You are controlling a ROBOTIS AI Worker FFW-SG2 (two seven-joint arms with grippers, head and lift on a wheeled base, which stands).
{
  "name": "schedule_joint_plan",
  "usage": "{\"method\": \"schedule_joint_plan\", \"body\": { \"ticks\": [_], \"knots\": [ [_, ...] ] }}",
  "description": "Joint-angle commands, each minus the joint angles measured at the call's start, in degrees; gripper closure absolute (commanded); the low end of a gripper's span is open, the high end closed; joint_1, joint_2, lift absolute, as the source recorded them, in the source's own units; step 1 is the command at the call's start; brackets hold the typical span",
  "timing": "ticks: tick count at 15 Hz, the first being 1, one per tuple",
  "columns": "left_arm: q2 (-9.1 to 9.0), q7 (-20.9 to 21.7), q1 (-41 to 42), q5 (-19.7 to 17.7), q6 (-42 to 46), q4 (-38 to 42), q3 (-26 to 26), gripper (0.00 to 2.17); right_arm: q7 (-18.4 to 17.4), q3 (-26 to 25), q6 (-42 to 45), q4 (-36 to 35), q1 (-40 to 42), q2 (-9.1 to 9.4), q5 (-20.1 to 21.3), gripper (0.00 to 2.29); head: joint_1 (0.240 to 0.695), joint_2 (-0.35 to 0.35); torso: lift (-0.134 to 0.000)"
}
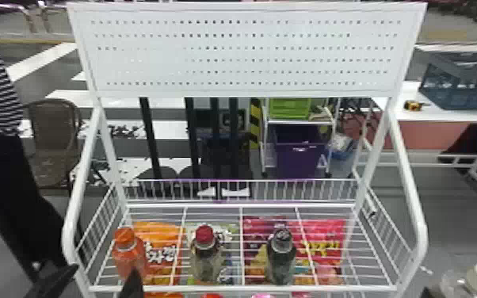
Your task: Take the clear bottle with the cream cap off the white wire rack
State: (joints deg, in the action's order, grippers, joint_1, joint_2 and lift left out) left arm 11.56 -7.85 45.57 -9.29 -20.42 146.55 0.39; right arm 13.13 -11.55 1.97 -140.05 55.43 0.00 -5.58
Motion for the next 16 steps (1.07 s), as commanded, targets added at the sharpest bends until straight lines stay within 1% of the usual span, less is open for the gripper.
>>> {"method": "schedule_joint_plan", "body": {
  "ticks": [1, 14, 16],
  "knots": [
    [-0.13, -0.1, 0.2, -0.2, 0.4, -0.1, 0.7, 0.14, 0.1, -0.6, 0.7, -0.3, 1.3, 0.05, -0.5, 1.68, 0.499, 0.000, 0.000],
    [-0.40, -0.1, 0.8, -0.2, 0.9, -0.2, 0.6, 0.14, 1.5, -0.8, 0.9, -1.4, 1.9, 0.05, -0.7, 1.68, 0.499, 0.000, 0.000],
    [-0.49, -0.1, 0.8, -0.2, 2.4, -0.5, 0.6, 0.14, 1.4, -0.8, 0.9, -1.3, 1.9, 0.05, -0.7, 1.68, 0.499, 0.000, 0.000]
  ]
}}
